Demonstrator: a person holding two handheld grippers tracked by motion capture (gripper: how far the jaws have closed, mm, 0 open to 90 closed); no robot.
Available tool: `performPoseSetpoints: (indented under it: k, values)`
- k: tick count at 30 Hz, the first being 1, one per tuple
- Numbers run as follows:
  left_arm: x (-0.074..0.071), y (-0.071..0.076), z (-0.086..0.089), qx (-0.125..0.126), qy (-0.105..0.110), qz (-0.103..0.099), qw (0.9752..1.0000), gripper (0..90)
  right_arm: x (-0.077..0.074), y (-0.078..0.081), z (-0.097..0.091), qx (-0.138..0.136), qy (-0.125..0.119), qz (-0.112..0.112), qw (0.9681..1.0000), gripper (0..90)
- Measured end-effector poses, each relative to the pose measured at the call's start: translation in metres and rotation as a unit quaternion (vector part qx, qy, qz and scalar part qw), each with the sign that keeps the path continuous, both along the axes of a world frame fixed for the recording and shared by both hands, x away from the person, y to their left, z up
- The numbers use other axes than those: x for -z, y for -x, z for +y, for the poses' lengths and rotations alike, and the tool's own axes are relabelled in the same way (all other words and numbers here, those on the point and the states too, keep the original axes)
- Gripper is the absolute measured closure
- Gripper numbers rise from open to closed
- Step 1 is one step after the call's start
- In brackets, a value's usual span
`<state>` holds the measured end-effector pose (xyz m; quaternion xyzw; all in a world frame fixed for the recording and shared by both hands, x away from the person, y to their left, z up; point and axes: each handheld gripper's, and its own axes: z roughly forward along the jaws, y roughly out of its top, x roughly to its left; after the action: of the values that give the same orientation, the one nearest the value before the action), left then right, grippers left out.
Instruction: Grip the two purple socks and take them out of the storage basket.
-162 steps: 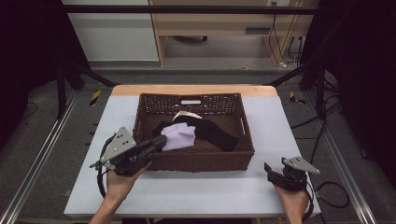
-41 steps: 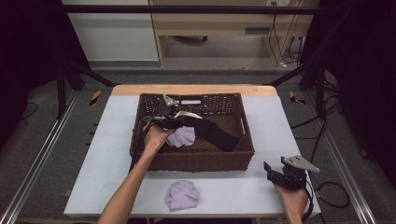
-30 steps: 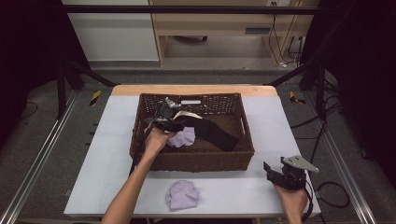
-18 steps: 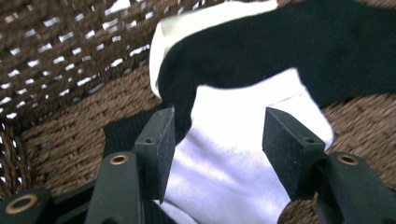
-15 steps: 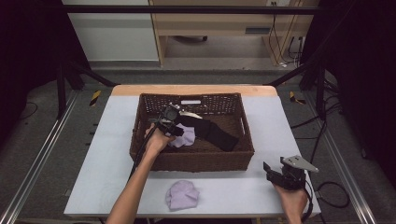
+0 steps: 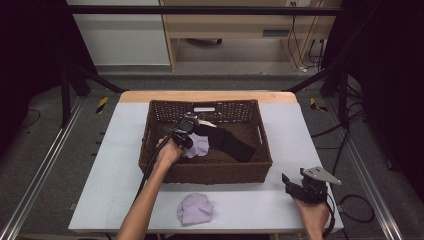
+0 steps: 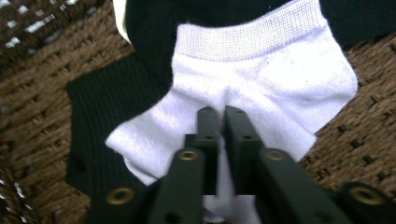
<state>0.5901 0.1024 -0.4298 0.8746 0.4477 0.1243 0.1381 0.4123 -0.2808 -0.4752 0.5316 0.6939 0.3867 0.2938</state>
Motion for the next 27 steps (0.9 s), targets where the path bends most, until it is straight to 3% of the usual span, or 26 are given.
performPoseSetpoints:
  k: [3,6,7,8,9,10,11,12,13,14,16,17,18,19,20,21,23,25,26,27]
  values:
    - [-0.002,0.001,0.001,0.001,0.012,-0.001,0.9999,87.6,0.0,0.001,0.0,0.001,0.001,0.0,1.0,29.0]
    - [-0.008,0.004,0.003,0.001,0.039,-0.027,0.9989,87.9,0.0,0.001,0.0,0.001,0.0,-0.001,1.0,29.1]
    - [-0.01,0.005,0.004,0.003,0.052,-0.036,0.998,88.0,0.0,0.001,0.0,0.001,0.0,-0.001,1.0,29.1]
    - [-0.014,0.008,0.008,0.004,0.083,-0.058,0.9949,88.0,0.0,0.001,0.0,0.001,0.0,0.0,1.0,29.1]
    - [-0.017,0.01,0.01,0.003,0.1,-0.071,0.9924,87.9,0.0,0.001,0.0,0.0,0.0,0.0,1.0,29.1]
    - [-0.017,0.01,0.01,0.003,0.1,-0.071,0.9924,88.0,0.0,0.001,0.0,0.001,0.001,0.0,1.0,29.1]
    - [-0.022,0.013,0.013,0.003,0.123,-0.096,0.9877,88.0,-0.001,0.001,0.0,0.001,0.0,0.0,1.0,29.1]
    - [-0.024,0.015,0.014,0.004,0.13,-0.11,0.9855,88.0,0.0,0.001,0.0,0.001,0.0,0.0,1.0,29.1]
    - [-0.024,0.015,0.014,0.004,0.13,-0.11,0.9855,88.0,0.0,0.001,0.0,0.002,0.001,0.0,1.0,29.1]
    - [-0.026,0.017,0.015,0.007,0.138,-0.123,0.9827,88.0,0.0,0.001,0.0,0.002,0.001,0.0,1.0,29.1]
    - [-0.029,0.019,0.016,0.014,0.142,-0.136,0.9803,88.0,0.0,0.001,0.0,0.001,0.002,0.0,1.0,29.1]
    - [-0.031,0.02,0.016,0.017,0.146,-0.15,0.9777,88.0,0.0,0.001,0.0,0.002,0.001,0.0,1.0,29.1]
    - [-0.035,0.022,0.018,0.02,0.157,-0.167,0.9732,88.1,0.0,0.001,0.0,0.002,0.002,0.0,1.0,29.1]
    - [-0.035,0.022,0.018,0.02,0.157,-0.167,0.9732,88.1,0.0,0.001,0.0,0.002,0.002,0.0,1.0,29.1]
    - [-0.036,0.023,0.019,0.019,0.162,-0.175,0.9709,88.1,0.0,0.001,0.0,0.002,0.002,0.0,1.0,29.1]
    - [-0.038,0.025,0.02,0.017,0.174,-0.187,0.9667,88.1,0.0,0.001,0.0,0.003,0.001,0.0,1.0,29.1]
    - [-0.042,0.026,0.022,0.017,0.184,-0.203,0.9617,88.2,0.0,0.001,-0.001,0.003,0.001,0.0,1.0,29.1]
    - [-0.046,0.028,0.024,0.016,0.199,-0.222,0.9545,88.3,0.0,0.001,0.0,0.003,0.001,0.0,1.0,29.1]
    - [-0.05,0.031,0.026,0.017,0.205,-0.236,0.9498,88.3,0.0,0.0,0.0,0.002,0.002,0.0,1.0,29.1]
    - [-0.05,0.031,0.026,0.017,0.205,-0.236,0.9498,88.3,0.0,0.0,0.0,0.002,0.002,0.0,1.0,29.1]
